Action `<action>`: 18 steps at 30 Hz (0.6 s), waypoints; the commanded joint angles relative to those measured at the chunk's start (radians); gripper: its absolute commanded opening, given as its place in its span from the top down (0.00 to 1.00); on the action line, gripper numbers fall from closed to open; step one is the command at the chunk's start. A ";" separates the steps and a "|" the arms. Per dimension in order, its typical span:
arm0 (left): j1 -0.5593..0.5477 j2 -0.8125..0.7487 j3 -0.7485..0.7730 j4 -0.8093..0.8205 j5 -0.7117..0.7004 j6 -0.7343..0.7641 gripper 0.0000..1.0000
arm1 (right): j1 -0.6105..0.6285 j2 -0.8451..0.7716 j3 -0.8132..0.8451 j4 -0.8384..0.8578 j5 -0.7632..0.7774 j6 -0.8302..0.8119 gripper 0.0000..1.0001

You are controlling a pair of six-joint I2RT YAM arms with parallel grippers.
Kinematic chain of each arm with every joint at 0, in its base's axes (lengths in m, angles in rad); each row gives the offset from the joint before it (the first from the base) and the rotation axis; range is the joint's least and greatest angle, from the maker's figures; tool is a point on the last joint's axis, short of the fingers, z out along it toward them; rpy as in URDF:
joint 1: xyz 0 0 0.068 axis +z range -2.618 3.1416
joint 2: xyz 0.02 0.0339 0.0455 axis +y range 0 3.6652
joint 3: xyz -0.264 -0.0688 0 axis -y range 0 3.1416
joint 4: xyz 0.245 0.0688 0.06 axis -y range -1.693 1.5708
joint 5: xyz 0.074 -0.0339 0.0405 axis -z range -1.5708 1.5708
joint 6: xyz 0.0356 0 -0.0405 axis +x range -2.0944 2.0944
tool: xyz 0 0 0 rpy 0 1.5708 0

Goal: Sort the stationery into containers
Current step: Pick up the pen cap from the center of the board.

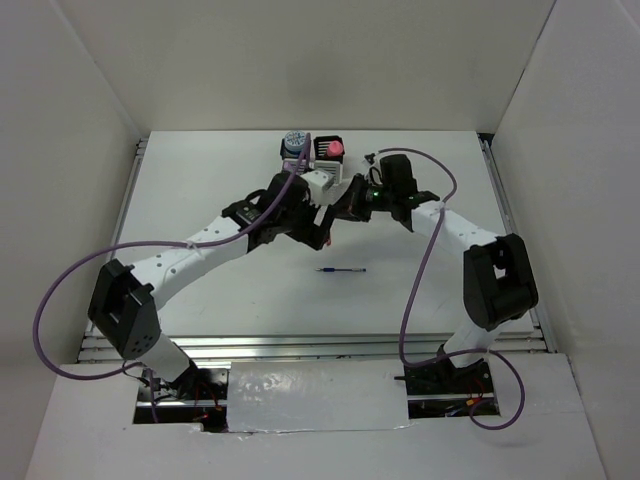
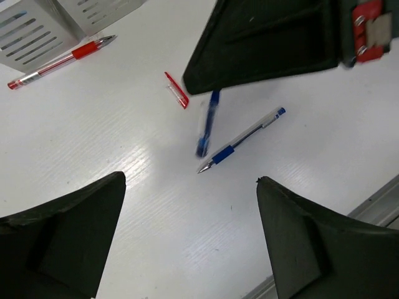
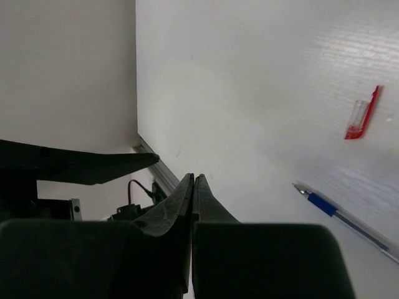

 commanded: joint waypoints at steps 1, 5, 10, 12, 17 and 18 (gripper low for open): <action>0.050 -0.085 -0.013 0.005 0.092 0.011 0.01 | -0.038 -0.073 0.002 0.000 -0.019 -0.089 1.00; 0.103 -0.174 -0.112 0.054 0.226 0.032 0.01 | -0.053 -0.100 -0.011 0.009 -0.071 -0.132 1.00; 0.136 -0.237 -0.208 0.129 0.451 0.049 0.18 | -0.047 -0.140 -0.040 0.007 -0.081 -0.123 1.00; 0.120 -0.254 -0.222 0.149 0.452 0.045 0.29 | -0.038 -0.148 -0.048 0.009 -0.084 -0.108 1.00; 0.098 -0.240 -0.213 0.174 0.390 0.054 0.37 | 0.000 -0.163 -0.047 0.011 -0.082 -0.083 1.00; 0.097 -0.236 -0.209 0.178 0.390 0.049 0.36 | 0.005 -0.165 -0.044 0.012 -0.081 -0.079 1.00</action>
